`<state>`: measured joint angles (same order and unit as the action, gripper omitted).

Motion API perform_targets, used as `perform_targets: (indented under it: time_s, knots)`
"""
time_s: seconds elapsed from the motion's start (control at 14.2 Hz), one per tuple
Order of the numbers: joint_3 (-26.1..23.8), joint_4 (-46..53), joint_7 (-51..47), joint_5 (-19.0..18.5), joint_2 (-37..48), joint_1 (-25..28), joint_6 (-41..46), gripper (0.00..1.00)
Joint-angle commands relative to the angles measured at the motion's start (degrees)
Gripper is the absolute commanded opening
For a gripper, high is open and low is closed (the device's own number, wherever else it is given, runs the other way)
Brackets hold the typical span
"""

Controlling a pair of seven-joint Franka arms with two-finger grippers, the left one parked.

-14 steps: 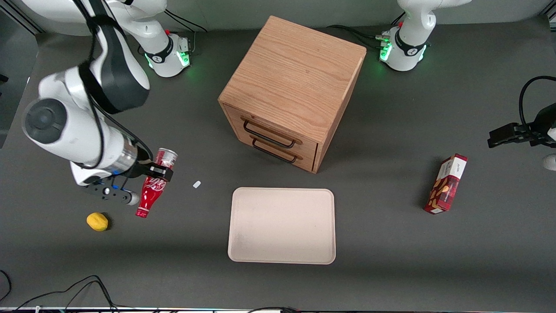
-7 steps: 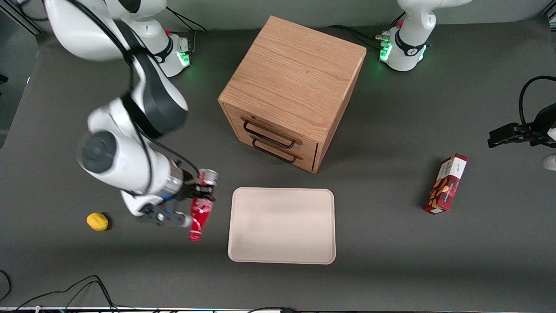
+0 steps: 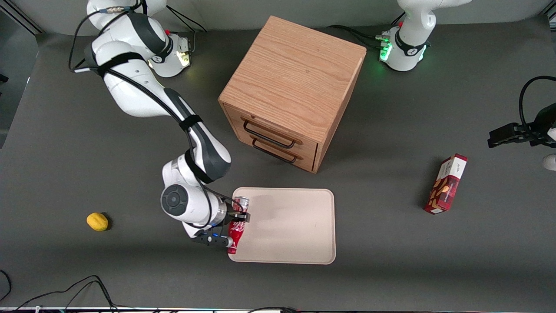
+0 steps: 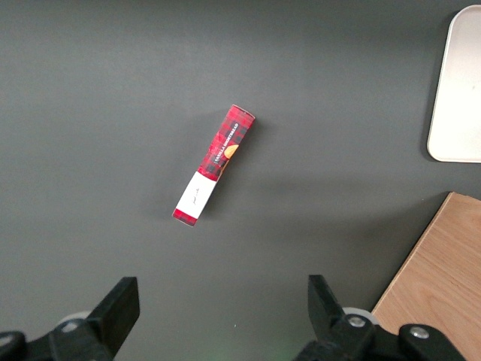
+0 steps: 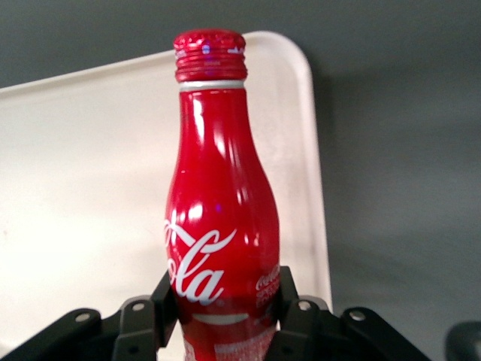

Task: Place coke bottle on tray
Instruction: 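Carry the bottle with the right gripper over the cream tray, then lower the bottle onto the tray and open the right gripper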

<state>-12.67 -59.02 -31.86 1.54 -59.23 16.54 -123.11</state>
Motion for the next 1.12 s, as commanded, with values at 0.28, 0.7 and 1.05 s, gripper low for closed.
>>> perform_targets:
  time_s: [0.28,0.7,1.05]
  knots:
    - [0.27,3.12,-1.54,-0.31,-3.96,0.86,-3.54,0.0]
    - [0.45,1.98,-1.63,-1.62,-3.96,0.86,-4.42,1.0]
    - [0.45,1.19,-1.63,-1.72,-3.96,0.86,-4.86,1.0]
